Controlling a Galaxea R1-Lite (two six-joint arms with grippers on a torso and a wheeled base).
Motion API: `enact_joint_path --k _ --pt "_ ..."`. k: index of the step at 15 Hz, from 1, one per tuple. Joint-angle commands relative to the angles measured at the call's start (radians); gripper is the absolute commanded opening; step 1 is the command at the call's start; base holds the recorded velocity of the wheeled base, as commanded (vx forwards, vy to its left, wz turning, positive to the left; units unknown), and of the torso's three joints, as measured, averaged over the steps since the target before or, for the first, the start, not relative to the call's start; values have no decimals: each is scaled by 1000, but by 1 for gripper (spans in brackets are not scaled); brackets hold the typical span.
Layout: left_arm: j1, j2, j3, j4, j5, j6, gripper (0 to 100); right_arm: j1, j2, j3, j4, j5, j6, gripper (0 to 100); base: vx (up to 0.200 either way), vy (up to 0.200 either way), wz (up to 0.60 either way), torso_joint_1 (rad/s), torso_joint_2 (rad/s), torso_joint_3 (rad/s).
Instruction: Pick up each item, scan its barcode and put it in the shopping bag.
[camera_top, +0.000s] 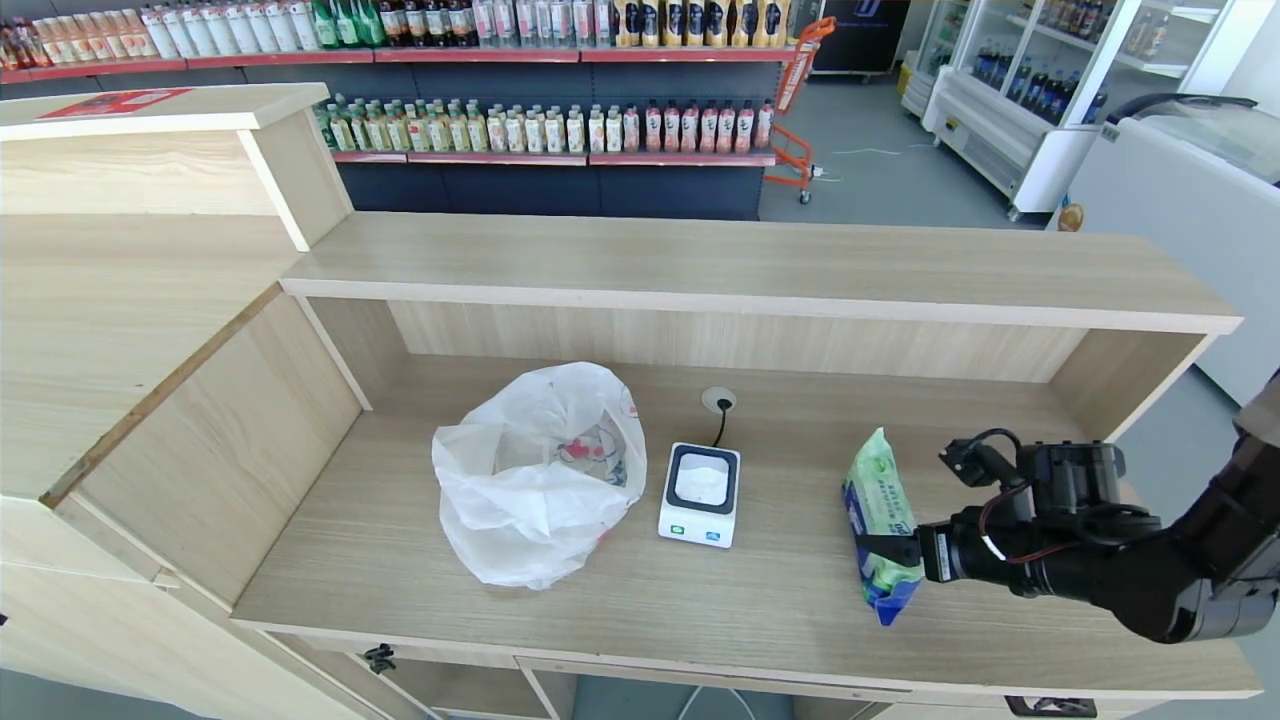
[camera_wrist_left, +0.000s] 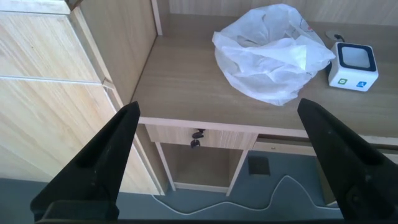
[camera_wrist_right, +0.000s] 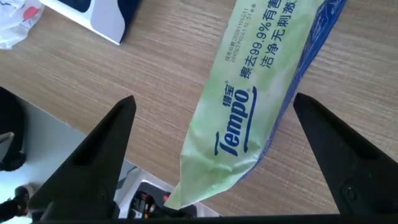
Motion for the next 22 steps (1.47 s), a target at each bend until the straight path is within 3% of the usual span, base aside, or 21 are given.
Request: enact_joint_path --k 1,6,12,16,22 --pt "0 0 0 -2 0 0 100 25 73 -40 -12 3 9 100 0 0 0 0 0 0" --pt "0 0 0 0 0 0 100 46 178 -135 -44 -2 9 100 0 0 0 0 0 0" --pt "0 0 0 0 0 0 100 33 199 -144 -46 -53 9 100 0 0 0 0 0 0" --pt "0 0 0 0 0 0 100 57 199 -163 -184 111 102 100 0 0 0 0 0 0" --pt "0 0 0 0 0 0 100 120 231 -127 -199 113 119 100 0 0 0 0 0 0"
